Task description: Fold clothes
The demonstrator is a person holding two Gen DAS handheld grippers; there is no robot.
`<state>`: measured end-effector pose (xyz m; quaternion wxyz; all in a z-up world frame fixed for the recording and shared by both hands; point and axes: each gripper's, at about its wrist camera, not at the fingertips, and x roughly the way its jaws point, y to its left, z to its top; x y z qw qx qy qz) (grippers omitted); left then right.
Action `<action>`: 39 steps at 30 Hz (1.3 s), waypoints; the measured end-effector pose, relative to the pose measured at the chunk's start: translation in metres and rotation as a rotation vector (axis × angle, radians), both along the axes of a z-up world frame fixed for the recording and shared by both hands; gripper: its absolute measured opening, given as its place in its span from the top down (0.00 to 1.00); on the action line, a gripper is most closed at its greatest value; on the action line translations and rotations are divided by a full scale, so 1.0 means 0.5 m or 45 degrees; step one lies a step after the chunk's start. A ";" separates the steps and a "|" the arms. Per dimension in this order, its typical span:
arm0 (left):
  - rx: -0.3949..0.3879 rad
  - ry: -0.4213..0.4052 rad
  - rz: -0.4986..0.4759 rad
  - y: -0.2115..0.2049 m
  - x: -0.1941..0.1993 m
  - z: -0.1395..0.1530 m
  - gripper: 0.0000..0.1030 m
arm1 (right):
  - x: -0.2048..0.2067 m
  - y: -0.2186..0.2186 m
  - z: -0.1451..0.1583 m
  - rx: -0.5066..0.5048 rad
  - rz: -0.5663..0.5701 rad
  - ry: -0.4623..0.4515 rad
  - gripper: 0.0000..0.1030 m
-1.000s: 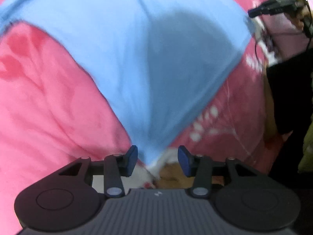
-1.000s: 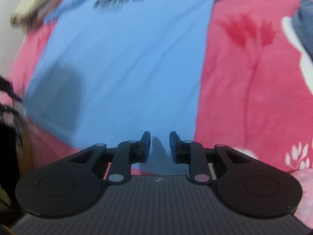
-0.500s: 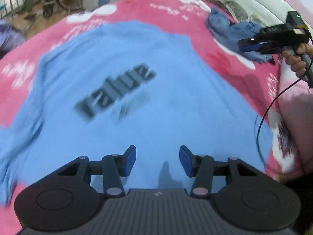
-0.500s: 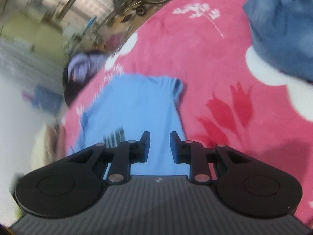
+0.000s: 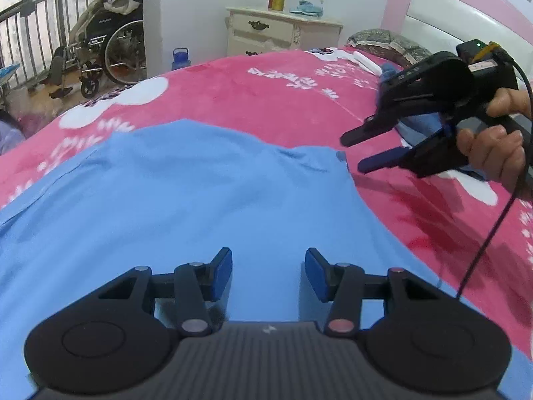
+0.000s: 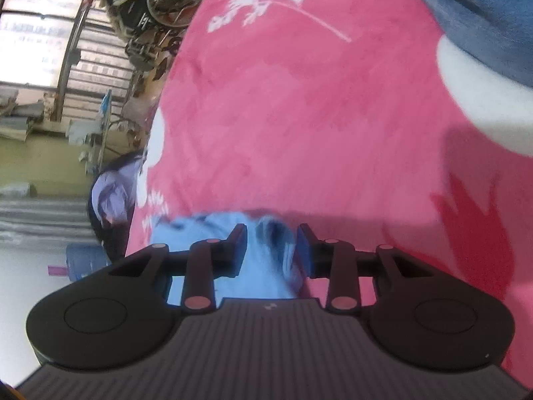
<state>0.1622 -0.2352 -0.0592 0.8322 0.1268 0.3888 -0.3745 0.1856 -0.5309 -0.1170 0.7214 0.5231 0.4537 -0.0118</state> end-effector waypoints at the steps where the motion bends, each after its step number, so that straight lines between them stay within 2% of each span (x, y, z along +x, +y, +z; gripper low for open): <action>1: -0.008 0.005 0.001 -0.009 0.004 -0.004 0.52 | 0.008 0.001 -0.005 -0.002 0.007 -0.002 0.69; 4: -0.018 0.011 0.006 -0.026 0.011 -0.017 0.52 | 0.024 0.011 -0.013 -0.044 0.055 -0.025 0.72; 6: -0.017 -0.001 0.002 -0.029 0.009 -0.030 0.52 | 0.032 0.021 -0.013 -0.087 0.102 -0.048 0.95; 12: -0.057 -0.038 -0.018 -0.016 0.001 -0.049 0.52 | 0.012 0.072 0.067 -0.327 0.278 -0.339 0.96; 15: -0.097 -0.035 -0.020 -0.004 0.002 -0.052 0.52 | -0.004 0.129 0.116 -0.422 0.460 -0.513 0.96; 19: -0.149 -0.032 -0.023 0.012 0.004 -0.057 0.51 | -0.052 0.230 0.156 -0.620 0.834 -0.721 0.96; 22: -0.184 -0.031 -0.028 0.022 0.006 -0.061 0.51 | -0.081 0.272 0.147 -0.716 1.053 -0.756 0.96; 24: -0.193 -0.033 -0.040 0.025 0.008 -0.063 0.51 | -0.089 0.276 0.136 -0.726 1.127 -0.735 0.93; 26: -0.196 -0.043 -0.052 0.027 0.008 -0.065 0.51 | -0.092 0.260 0.132 -0.664 1.134 -0.721 0.92; 30: -0.172 -0.088 -0.074 0.020 0.001 -0.069 0.51 | -0.096 0.199 0.143 -0.380 1.053 -0.742 0.89; 33: -0.172 -0.094 -0.077 0.019 0.000 -0.072 0.51 | -0.087 0.142 0.143 -0.168 0.882 -0.760 0.81; 35: -0.175 -0.093 -0.078 0.019 0.000 -0.073 0.51 | -0.073 0.103 0.131 -0.065 0.735 -0.726 0.80; 39: -0.169 -0.098 -0.074 0.018 0.000 -0.074 0.50 | -0.025 0.049 0.072 -0.006 0.466 -0.528 0.78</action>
